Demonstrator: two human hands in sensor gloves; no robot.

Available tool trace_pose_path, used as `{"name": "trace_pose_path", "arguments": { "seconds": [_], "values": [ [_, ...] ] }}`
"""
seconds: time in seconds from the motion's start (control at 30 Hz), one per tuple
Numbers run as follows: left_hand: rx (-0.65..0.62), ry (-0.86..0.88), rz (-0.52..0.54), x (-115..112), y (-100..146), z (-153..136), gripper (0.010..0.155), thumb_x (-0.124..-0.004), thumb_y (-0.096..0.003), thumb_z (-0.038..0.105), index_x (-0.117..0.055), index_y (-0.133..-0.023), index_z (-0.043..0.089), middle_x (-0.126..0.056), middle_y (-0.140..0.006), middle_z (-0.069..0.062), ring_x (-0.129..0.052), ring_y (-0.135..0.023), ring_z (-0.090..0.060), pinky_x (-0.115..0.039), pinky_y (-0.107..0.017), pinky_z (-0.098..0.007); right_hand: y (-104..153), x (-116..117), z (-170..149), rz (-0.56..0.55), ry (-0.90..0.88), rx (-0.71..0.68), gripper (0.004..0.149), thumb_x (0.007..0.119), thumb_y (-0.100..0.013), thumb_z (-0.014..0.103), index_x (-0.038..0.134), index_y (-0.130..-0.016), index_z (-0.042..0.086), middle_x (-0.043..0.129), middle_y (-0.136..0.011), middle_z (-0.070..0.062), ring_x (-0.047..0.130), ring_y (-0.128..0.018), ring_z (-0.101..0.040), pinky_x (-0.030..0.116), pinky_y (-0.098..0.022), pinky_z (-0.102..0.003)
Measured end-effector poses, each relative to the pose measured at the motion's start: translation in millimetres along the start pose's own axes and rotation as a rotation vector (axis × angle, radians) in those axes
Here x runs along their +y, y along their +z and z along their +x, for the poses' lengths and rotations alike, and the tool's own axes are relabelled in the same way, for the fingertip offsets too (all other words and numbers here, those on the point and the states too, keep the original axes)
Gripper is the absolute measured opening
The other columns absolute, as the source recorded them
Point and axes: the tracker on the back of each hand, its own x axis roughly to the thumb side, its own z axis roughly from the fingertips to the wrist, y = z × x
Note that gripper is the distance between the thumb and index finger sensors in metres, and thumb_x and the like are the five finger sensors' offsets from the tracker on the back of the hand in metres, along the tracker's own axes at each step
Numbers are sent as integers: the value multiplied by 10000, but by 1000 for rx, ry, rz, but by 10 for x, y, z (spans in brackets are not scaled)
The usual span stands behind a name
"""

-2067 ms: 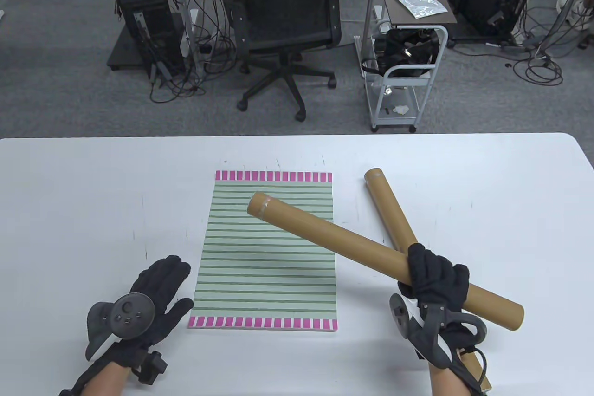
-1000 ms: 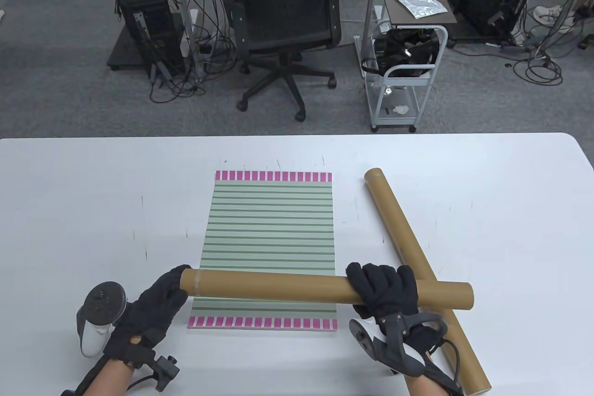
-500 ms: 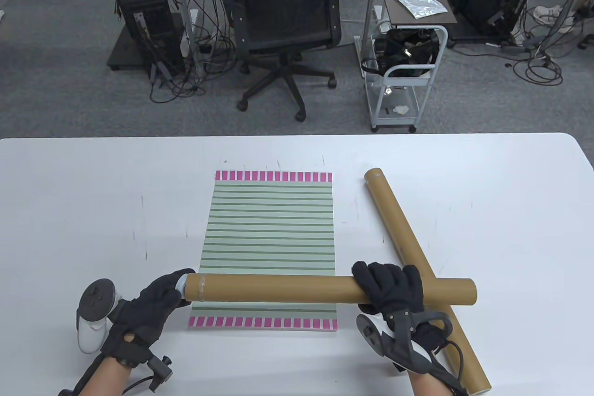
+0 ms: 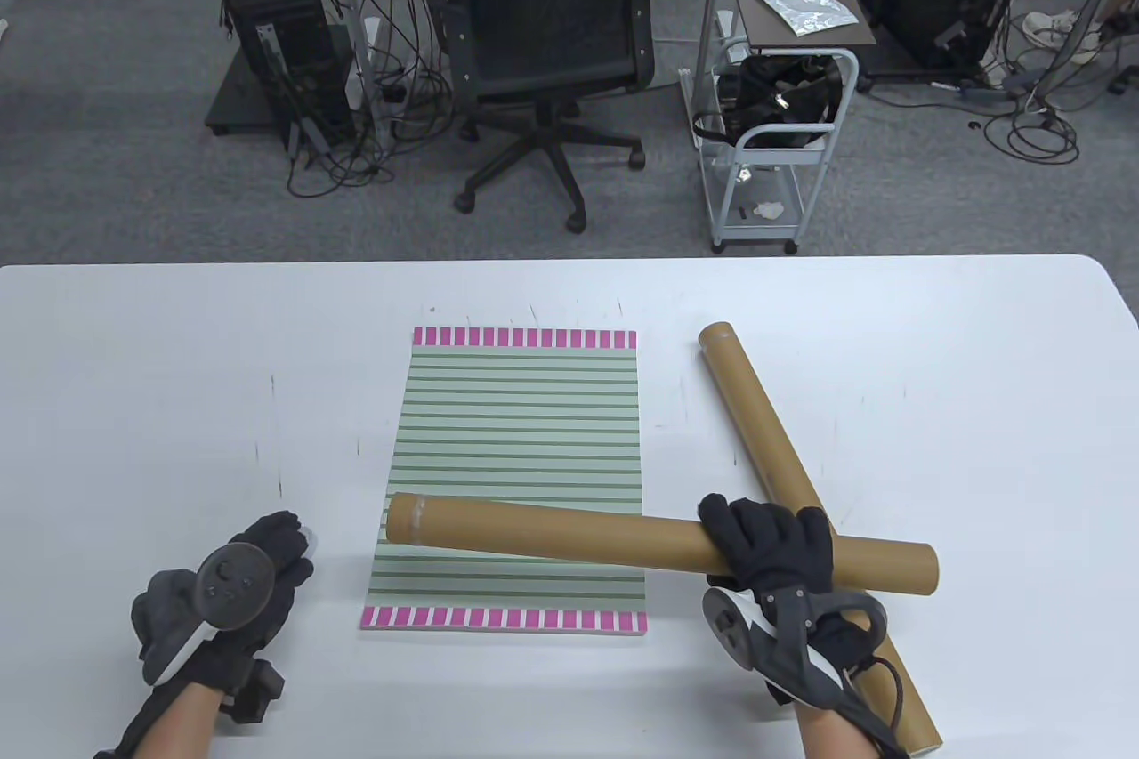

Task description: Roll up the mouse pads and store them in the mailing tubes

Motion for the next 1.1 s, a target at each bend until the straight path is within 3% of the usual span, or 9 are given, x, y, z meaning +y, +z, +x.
{"name": "trace_pose_path", "arguments": {
  "seconds": [0.23, 0.4, 0.63, 0.77, 0.9, 1.0, 1.1],
  "values": [
    [49, -243, -138, -143, -58, 14, 422, -841, -402, 401, -849, -769, 192, -817, -1002, 40, -892, -883, -230, -821, -675, -358, -3, 24, -61, 28, 16, 22, 770, 807, -366, 509, 387, -1006, 441, 608, -1020, 123, 702, -922, -169, 564, -762, -569],
    [51, -238, -238, -229, -91, -3, 441, -871, -381, 400, -895, -763, 180, -831, -999, 9, -894, -887, -261, -815, -673, -402, -4, 48, -107, 42, 29, 33, 770, 811, -363, 508, 393, -1005, 441, 611, -1020, 123, 703, -921, -170, 561, -763, -569],
    [56, -253, -271, -271, -97, -16, 487, -886, -359, 423, -863, -781, 180, -762, -1029, 10, -858, -911, -272, -803, -675, -398, -2, 92, -172, 63, 34, 56, 767, 813, -362, 504, 389, -999, 449, 599, -1022, 130, 690, -929, -162, 538, -775, -564],
    [45, -268, -197, -190, -71, -30, 652, -844, -322, 566, -747, -878, 241, -682, -1060, 9, -805, -928, -250, -800, -634, -323, -5, 105, -201, 82, -3, 62, 766, 813, -361, 505, 387, -995, 453, 601, -1021, 132, 691, -931, -158, 547, -773, -578],
    [3, -199, -71, -86, -18, 39, 707, -757, -328, 660, -667, -922, 287, -600, -1098, 45, -737, -985, -217, -755, -693, -313, -57, 102, -251, 82, -6, 78, 768, 815, -362, 504, 386, -996, 453, 600, -1023, 131, 691, -933, -160, 552, -768, -590],
    [-89, -80, -41, -65, 26, 176, 748, -709, -343, 678, -561, -1004, 360, -510, -1154, 63, -641, -1067, -217, -668, -794, -371, -145, 107, -425, 89, 37, 179, 765, 813, -373, 505, 397, -1011, 437, 606, -1028, 112, 697, -928, -177, 560, -755, -596],
    [-181, -41, -23, -35, 83, 321, 768, -671, -351, 683, -490, -1045, 409, -445, -1185, 73, -555, -1119, -218, -578, -853, -420, -192, 168, -735, 168, 34, 311, 769, 811, -371, 508, 413, -1022, 405, 636, -1017, 82, 735, -903, -198, 614, -719, -613]
  ]
}}
